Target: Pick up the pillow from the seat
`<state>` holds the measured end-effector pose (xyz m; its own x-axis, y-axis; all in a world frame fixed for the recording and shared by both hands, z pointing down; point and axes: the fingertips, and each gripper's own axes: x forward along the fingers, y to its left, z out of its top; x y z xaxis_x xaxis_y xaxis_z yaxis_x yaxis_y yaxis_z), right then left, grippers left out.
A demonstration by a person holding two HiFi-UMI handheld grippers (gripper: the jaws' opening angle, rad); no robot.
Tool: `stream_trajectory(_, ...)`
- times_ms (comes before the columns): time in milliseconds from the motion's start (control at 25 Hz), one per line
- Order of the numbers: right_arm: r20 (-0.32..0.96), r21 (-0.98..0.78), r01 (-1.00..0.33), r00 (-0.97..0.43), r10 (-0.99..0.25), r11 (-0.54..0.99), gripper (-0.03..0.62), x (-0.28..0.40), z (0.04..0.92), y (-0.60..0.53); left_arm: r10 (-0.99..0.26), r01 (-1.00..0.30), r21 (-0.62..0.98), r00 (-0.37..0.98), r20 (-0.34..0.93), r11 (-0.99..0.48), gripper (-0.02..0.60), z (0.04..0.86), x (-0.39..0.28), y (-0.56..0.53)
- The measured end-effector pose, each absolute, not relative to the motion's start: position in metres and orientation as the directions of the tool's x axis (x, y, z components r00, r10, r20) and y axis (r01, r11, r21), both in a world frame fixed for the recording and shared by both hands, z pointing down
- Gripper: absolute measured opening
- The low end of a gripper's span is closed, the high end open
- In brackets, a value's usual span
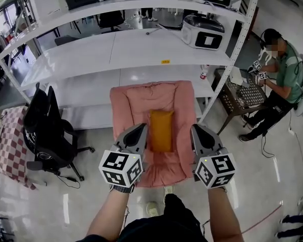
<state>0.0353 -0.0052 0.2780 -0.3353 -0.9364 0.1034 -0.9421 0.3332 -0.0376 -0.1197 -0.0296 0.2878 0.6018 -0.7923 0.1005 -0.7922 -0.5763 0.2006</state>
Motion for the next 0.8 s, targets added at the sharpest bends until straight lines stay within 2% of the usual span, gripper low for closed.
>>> stream_trajectory(800,0.202,-0.091,-0.926,-0.376,-0.904,0.365,0.005,0.052,0.37,-0.176,-0.812,-0.819,0.247,0.561,0.162,-0.517,0.006,0.376,-0.097,-0.19)
